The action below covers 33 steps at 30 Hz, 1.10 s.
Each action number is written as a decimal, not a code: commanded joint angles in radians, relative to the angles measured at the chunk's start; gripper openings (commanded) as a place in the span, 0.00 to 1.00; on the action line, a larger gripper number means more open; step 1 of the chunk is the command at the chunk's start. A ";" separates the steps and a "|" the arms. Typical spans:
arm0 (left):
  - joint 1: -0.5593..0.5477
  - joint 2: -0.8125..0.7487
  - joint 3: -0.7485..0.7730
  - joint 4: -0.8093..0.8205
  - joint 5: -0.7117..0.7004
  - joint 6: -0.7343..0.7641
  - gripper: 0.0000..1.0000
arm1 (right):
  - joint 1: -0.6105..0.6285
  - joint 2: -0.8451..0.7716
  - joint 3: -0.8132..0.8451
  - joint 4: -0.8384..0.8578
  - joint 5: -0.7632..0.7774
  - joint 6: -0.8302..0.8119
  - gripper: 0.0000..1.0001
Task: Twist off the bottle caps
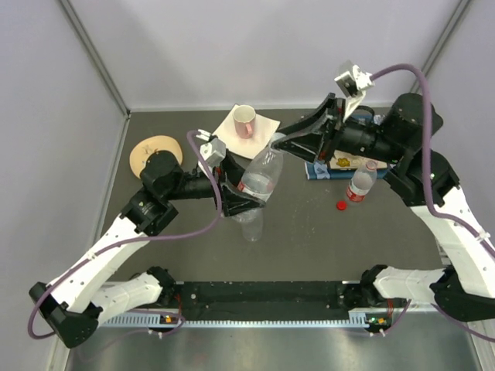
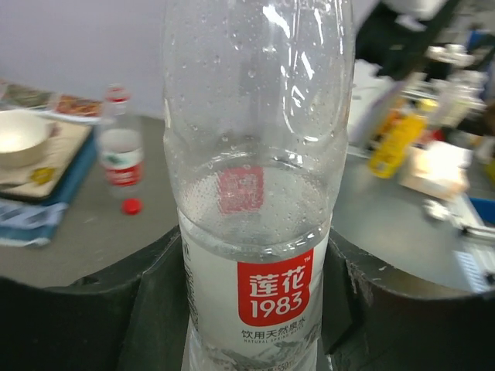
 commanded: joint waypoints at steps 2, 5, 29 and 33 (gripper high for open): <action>0.026 0.045 0.041 0.363 0.393 -0.276 0.59 | 0.007 -0.036 0.000 -0.041 -0.373 -0.119 0.00; 0.030 0.068 0.031 0.459 0.445 -0.356 0.58 | 0.007 -0.050 -0.010 -0.042 -0.462 -0.135 0.00; 0.041 0.149 0.050 0.338 0.430 -0.298 0.57 | 0.007 -0.135 -0.027 0.025 -0.561 -0.149 0.00; 0.041 0.135 0.056 0.254 0.392 -0.206 0.58 | 0.007 -0.167 0.010 0.028 -0.313 -0.156 0.00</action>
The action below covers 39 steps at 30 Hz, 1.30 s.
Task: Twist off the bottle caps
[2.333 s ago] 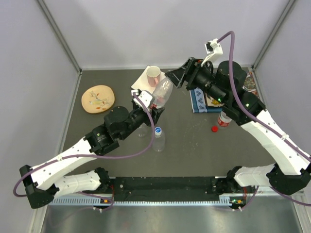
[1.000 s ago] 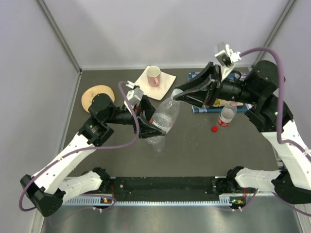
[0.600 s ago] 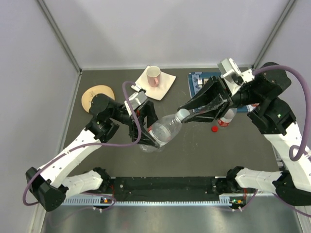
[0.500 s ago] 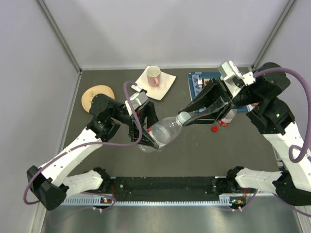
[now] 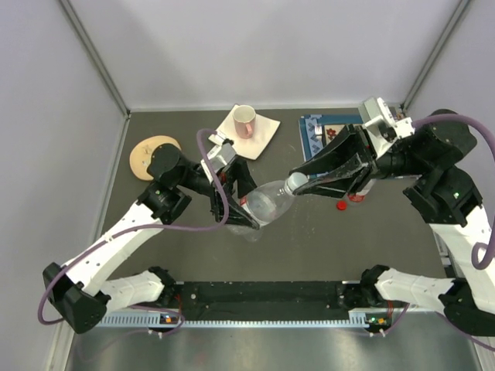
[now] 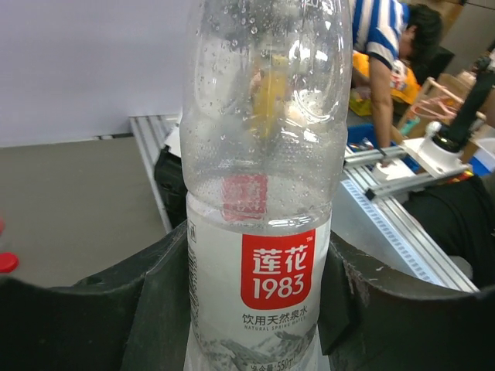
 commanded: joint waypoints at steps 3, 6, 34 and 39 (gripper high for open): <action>0.023 -0.022 0.038 -0.200 -0.205 0.143 0.58 | 0.008 -0.085 0.044 -0.015 0.360 -0.020 0.00; 0.021 -0.028 0.038 -0.240 -0.224 0.176 0.59 | 0.005 -0.136 -0.011 0.005 0.511 -0.027 0.00; 0.023 -0.419 -0.041 -0.523 -0.825 0.381 0.64 | 0.009 -0.099 -0.922 -0.067 1.294 0.351 0.00; 0.021 -0.448 -0.060 -0.526 -0.827 0.381 0.64 | 0.008 0.051 -0.935 -0.012 1.354 0.371 0.00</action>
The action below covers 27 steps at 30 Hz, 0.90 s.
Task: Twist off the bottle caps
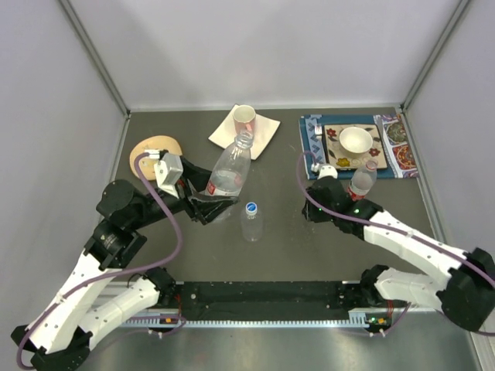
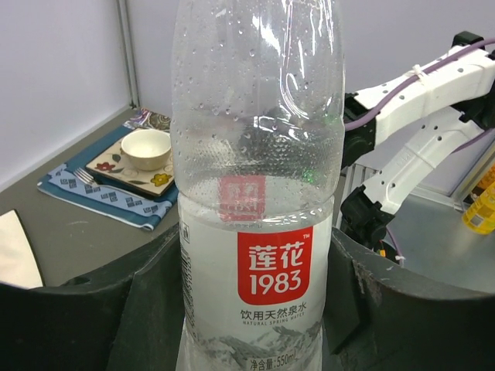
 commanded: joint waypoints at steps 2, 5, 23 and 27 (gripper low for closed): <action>0.004 -0.035 -0.016 0.015 -0.026 0.015 0.64 | 0.003 0.128 0.011 0.101 0.109 0.052 0.00; 0.003 -0.044 -0.019 0.006 -0.027 0.017 0.64 | -0.001 0.182 0.033 0.123 0.142 0.058 0.00; 0.003 -0.068 -0.050 0.001 -0.041 0.024 0.65 | -0.086 0.466 0.117 0.154 0.146 0.092 0.00; 0.003 -0.069 -0.056 0.001 -0.035 0.023 0.65 | -0.089 0.501 0.123 0.154 0.124 0.087 0.00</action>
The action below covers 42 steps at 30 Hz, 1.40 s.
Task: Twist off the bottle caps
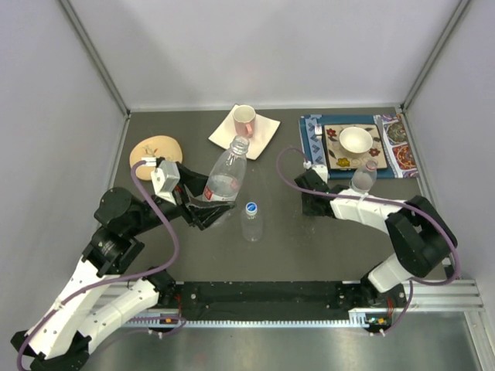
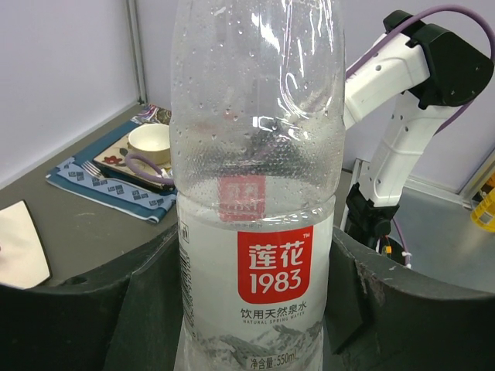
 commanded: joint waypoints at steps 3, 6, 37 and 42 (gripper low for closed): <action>0.003 -0.013 -0.009 0.025 -0.008 0.007 0.65 | -0.005 0.027 0.040 0.030 -0.038 0.008 0.08; 0.003 -0.018 -0.013 0.025 -0.010 0.006 0.66 | -0.007 0.010 0.023 0.029 -0.057 0.010 0.22; 0.003 -0.024 -0.039 0.025 -0.005 -0.002 0.66 | -0.036 -0.079 -0.055 -0.014 -0.029 0.007 0.44; 0.003 -0.022 -0.042 0.028 -0.007 -0.002 0.66 | -0.050 -0.106 -0.075 -0.005 -0.040 -0.013 0.43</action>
